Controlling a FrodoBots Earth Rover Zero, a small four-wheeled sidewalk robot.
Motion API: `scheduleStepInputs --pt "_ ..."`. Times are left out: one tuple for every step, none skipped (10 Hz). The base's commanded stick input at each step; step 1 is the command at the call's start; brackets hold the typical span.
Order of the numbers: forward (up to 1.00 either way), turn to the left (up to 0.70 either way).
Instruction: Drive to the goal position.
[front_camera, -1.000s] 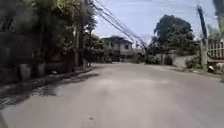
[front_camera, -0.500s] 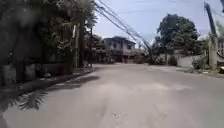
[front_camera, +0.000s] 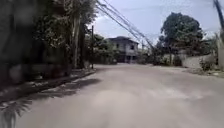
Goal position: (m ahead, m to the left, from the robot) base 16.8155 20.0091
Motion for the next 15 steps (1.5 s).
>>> scheduleStepInputs --pt "1.0 0.0" --pt "1.0 0.0" --pt "1.0 0.0" --pt "1.0 0.0" --pt "1.0 0.0" --pt "1.0 0.0" --pt "1.0 -0.22" --pt "1.0 -0.35" --pt "1.0 -0.38" --pt "1.0 -0.38" --pt "1.0 -0.38" --pt "1.0 -0.38" --pt "1.0 -0.13" --pt "1.0 -0.06" --pt "1.0 0.0"
